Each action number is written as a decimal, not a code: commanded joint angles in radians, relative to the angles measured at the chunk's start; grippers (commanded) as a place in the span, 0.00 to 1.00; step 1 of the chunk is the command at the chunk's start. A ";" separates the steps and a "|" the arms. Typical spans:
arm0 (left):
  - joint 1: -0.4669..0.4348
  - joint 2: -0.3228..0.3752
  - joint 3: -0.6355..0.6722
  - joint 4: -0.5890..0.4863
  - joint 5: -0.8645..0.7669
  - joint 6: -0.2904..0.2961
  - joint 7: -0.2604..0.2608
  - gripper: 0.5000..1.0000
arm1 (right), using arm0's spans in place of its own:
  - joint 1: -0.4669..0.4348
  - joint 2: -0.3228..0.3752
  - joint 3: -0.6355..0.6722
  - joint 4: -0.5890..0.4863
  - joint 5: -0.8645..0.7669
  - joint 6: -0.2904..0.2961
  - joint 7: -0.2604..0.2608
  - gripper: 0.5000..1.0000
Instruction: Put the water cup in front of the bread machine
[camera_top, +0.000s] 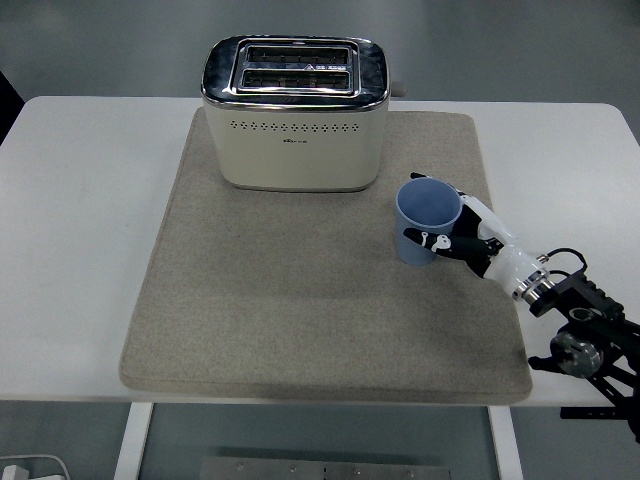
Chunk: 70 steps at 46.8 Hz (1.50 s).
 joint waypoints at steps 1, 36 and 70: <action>0.000 0.000 0.000 0.001 0.000 0.000 -0.001 1.00 | 0.000 0.000 -0.001 0.000 0.001 0.000 0.000 0.58; 0.000 0.000 0.002 -0.013 0.000 0.000 0.001 1.00 | 0.061 0.118 -0.018 0.005 -0.001 -0.070 -0.011 0.28; 0.000 0.000 0.002 -0.035 0.000 -0.002 0.001 1.00 | 0.181 0.341 -0.079 -0.136 -0.010 -0.122 -0.012 0.30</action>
